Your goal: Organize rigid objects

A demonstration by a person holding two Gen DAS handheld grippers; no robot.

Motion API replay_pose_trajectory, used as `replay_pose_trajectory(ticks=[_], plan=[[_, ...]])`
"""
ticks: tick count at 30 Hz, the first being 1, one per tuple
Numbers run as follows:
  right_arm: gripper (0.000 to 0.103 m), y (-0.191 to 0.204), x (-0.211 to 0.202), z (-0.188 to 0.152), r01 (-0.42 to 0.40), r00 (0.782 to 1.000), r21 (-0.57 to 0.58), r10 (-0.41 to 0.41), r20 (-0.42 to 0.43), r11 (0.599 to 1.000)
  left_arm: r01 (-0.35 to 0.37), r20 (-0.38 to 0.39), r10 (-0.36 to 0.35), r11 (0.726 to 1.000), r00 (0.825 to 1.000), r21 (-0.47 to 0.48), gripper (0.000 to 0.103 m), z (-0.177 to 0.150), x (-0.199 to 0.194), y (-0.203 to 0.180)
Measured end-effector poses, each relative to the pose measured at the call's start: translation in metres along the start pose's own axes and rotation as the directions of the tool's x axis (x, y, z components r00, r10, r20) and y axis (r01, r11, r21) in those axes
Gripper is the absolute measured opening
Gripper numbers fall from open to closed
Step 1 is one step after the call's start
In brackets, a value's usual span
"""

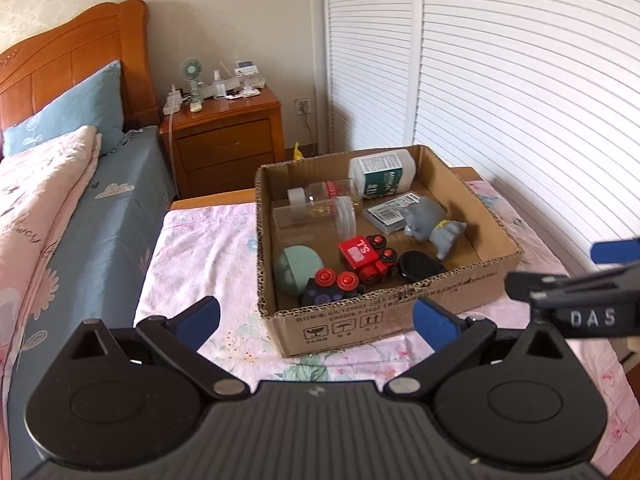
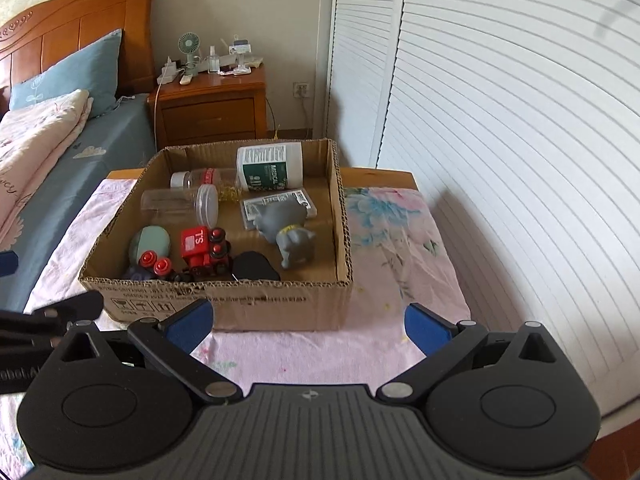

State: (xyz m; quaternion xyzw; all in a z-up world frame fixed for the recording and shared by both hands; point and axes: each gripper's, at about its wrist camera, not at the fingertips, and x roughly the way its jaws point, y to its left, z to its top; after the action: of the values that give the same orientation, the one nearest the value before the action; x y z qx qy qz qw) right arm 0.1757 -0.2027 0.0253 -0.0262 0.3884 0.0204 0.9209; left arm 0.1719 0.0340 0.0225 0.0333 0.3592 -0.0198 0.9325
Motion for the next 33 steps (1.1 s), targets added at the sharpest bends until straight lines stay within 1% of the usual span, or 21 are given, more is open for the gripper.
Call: replay_pose_trajectory(ticks=[11,20,33], plan=[[0.103,0.000,-0.007,-0.004,0.001,1.000,0.009,-0.001,0.013,1.000,-0.020,-0.009,0.020,1.000,1.000,-0.003,0.102,0.000,-0.005,-0.002],[0.103,-0.004,-0.012,-0.004,0.001,1.000,0.020,-0.001,0.024,1.000,-0.016,0.000,0.016,1.000,1.000,-0.014,0.102,0.001,-0.009,-0.001],[0.103,-0.004,-0.015,-0.005,0.004,1.000,0.013,-0.004,0.028,1.000,-0.028,0.000,0.028,0.999,1.000,-0.019,0.102,0.002,-0.010,-0.004]])
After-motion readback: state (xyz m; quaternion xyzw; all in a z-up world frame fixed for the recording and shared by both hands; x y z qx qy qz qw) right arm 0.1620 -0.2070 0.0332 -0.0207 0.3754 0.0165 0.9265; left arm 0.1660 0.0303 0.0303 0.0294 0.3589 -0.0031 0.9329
